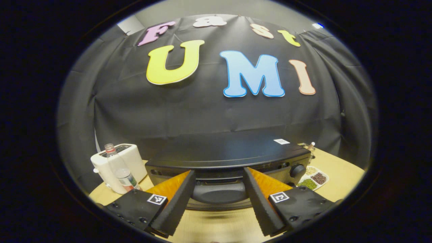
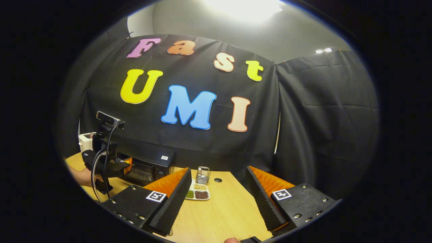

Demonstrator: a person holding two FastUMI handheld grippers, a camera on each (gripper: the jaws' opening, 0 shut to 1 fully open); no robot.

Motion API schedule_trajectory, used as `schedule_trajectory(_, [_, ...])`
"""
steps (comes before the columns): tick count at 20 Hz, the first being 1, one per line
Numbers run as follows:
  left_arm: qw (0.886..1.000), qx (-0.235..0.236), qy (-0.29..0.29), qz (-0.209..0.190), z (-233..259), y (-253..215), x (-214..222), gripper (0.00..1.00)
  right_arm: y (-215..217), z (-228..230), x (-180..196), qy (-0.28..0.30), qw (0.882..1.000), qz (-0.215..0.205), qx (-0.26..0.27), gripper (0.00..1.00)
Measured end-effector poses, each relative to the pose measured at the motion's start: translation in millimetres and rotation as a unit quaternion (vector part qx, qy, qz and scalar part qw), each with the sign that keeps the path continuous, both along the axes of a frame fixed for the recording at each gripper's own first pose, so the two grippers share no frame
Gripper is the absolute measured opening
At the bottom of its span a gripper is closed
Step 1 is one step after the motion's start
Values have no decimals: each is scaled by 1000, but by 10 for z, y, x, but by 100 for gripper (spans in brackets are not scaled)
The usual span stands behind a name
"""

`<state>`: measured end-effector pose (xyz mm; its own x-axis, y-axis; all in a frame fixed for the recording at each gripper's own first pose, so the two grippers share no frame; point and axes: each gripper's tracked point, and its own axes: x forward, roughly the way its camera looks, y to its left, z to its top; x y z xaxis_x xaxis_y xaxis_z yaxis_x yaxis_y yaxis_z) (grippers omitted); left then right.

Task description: Open the electric oven with the left hand, put the food in, and close the electric oven.

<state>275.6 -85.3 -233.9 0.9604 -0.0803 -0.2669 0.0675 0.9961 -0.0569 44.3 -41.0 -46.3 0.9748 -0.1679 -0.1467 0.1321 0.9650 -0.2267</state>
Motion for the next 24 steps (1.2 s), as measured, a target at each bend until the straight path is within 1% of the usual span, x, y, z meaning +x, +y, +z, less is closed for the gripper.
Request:
schedule_trajectory(1, [1000,-1,3,0,-8,5,-64,92,5,-7,9,1,1000,4,2,98])
schedule_trajectory(2, [1000,-1,5,0,-25,5,-124,99,8,-4,5,1,1000,6,5,98])
schedule_trajectory(6, [1000,0,18,-3,-125,-1,-378,100,16,1,-27,1,1000,17,11,98])
schedule_trajectory(7, [1000,1,22,-3,-155,-8,-440,95,11,-5,-42,1,1000,20,12,98])
schedule_trajectory(8, [1000,1,28,-4,-196,-4,-521,95,9,2,-55,1,1000,22,12,98])
schedule_trajectory(9, [999,0,32,-3,-222,-4,-573,95,1,11,-75,2,1000,23,12,98])
schedule_trajectory(10, [999,-2,39,-3,-269,-8,-626,99,-14,-1,-105,2,1000,24,12,98])
schedule_trajectory(11, [999,-5,45,-3,-304,-14,-680,99,-22,-6,-122,3,1000,25,12,98])
schedule_trajectory(12, [999,-8,52,-3,-346,-15,-743,95,-32,-16,-149,4,1000,26,13,98])
schedule_trajectory(13, [998,-11,57,-3,-392,-17,-792,99,-38,-22,-173,5,999,28,16,98])
schedule_trajectory(14, [998,-14,62,-3,-446,-24,-845,95,-40,-46,-195,8,999,28,18,98])
schedule_trajectory(17, [997,-10,81,-5,-587,-37,-998,95,-63,-95,-270,17,999,29,27,98])
schedule_trajectory(18, [996,-10,88,-4,-640,-46,-1047,99,-69,-108,-297,20,999,29,29,98])
schedule_trajectory(19, [995,-10,95,-3,-688,-48,-1085,100,-79,-112,-323,21,999,30,32,98])
schedule_trajectory(20, [995,-12,101,-2,-736,-52,-1122,99,-76,-120,-341,22,999,32,36,98])
schedule_trajectory(22, [993,-17,115,0,-829,-80,-1192,92,-98,-175,-370,30,998,32,43,98])
schedule_trajectory(24, [992,-18,128,0,-936,-109,-1247,92,-120,-229,-407,39,997,31,51,98])
